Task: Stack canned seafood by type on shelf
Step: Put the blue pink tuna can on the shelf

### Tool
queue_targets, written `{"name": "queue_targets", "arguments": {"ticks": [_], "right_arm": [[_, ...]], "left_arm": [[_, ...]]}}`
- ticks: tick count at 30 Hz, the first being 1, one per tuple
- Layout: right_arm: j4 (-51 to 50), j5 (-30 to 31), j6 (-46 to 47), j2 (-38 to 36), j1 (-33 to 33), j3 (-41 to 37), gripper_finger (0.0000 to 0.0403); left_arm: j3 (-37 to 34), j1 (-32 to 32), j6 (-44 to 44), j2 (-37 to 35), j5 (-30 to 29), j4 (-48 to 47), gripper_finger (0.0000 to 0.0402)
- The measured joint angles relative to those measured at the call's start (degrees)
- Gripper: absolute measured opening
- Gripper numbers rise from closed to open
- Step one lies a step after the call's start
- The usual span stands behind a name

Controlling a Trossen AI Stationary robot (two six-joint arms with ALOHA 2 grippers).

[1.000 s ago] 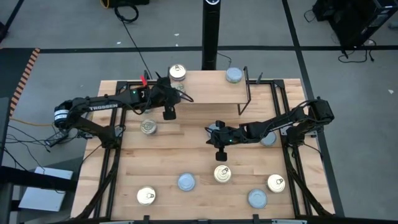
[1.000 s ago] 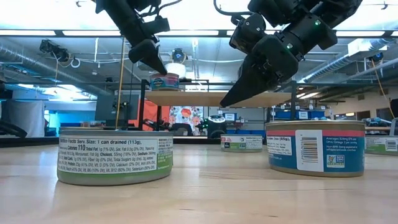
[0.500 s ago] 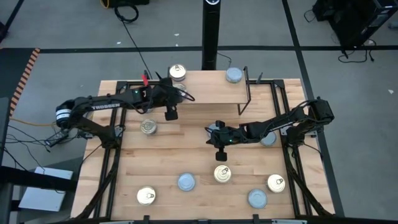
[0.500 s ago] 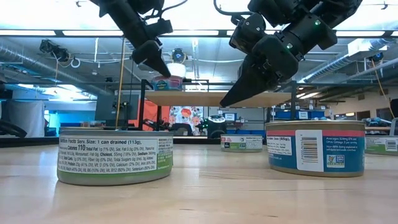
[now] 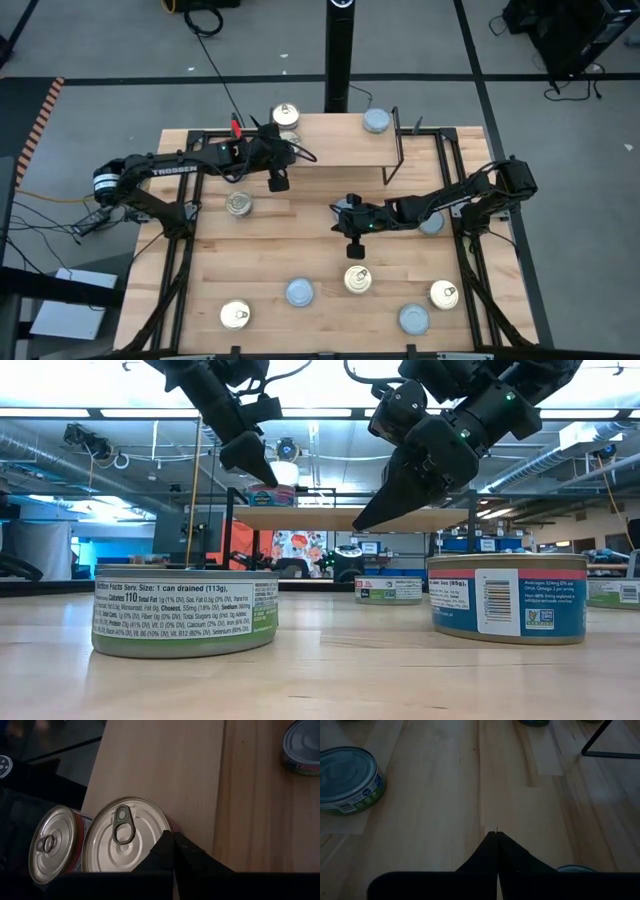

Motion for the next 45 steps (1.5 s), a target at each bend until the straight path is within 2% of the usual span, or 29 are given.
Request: {"name": "queue_targets", "arguments": {"ticks": [10,27,36,41,45], "right_arm": [[-0.02,-0.01,0.00,0.01,0.02,0.00,0.0007],[-0.04,-0.02,0.02,-0.02,0.01,0.00,0.0007],[-0.04,0.00,0.02,-0.01,0.02,0.00,0.0007],[-0.04,0.00,0.02,-0.01,0.02,0.00,0.0007],[-0.04,-0.02,0.02,0.00,0.02,0.00,0.0007]], "left_arm": [[-0.07,-0.69,-0.17,0.00,-0.39,-0.05,0.0024],[1.84,-1.79,-0.11,0.07,-0.20,-0.90,0.0103],[1.88,-1.77,-0.11,0.07,-1.55,-0.85,0.0100],[1.90,-1.79,-0.37,0.04,-1.40,-0.82,0.0080],[1.90,-2.08,-0.45,0.04,2.01,-0.84,0.0051]]}}
